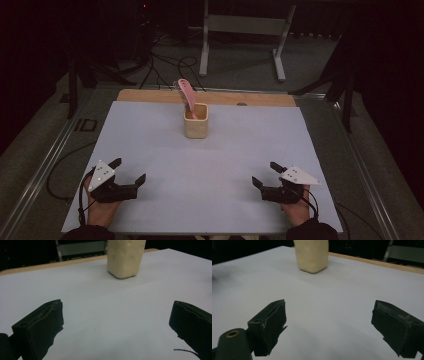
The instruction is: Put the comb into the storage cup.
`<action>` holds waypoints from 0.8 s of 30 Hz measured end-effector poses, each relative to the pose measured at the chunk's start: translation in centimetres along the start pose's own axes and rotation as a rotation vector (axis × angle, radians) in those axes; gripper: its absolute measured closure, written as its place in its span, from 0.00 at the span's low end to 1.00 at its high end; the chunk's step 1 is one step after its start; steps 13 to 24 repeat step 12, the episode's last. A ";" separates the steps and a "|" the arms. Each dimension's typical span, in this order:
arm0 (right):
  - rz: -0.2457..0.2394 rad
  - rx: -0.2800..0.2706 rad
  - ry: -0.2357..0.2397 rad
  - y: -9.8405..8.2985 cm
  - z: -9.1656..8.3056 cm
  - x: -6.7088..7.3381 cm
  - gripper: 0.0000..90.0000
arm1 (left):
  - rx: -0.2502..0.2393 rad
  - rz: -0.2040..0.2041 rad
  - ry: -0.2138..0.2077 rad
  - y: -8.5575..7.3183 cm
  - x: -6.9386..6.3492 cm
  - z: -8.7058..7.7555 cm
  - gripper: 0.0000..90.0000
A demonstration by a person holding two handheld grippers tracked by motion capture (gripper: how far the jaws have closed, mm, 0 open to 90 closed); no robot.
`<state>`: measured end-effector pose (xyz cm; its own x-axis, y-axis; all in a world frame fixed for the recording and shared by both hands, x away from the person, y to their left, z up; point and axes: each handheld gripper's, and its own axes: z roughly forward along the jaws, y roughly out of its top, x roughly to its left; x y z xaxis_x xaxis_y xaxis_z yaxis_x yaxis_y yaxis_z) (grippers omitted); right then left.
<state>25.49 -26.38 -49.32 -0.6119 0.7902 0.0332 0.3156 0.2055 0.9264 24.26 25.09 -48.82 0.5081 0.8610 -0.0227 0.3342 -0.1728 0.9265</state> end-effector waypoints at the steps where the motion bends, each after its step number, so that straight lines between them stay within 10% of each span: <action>1: -0.008 -0.002 -0.013 0.0 -0.1 0.0 0.12 | -0.023 0.003 0.006 0.1 0.0 -0.4 0.00; 24: 0.000 -0.009 -0.041 -0.2 0.0 -0.4 0.12 | -0.029 0.040 0.022 0.1 -0.2 -0.7 0.00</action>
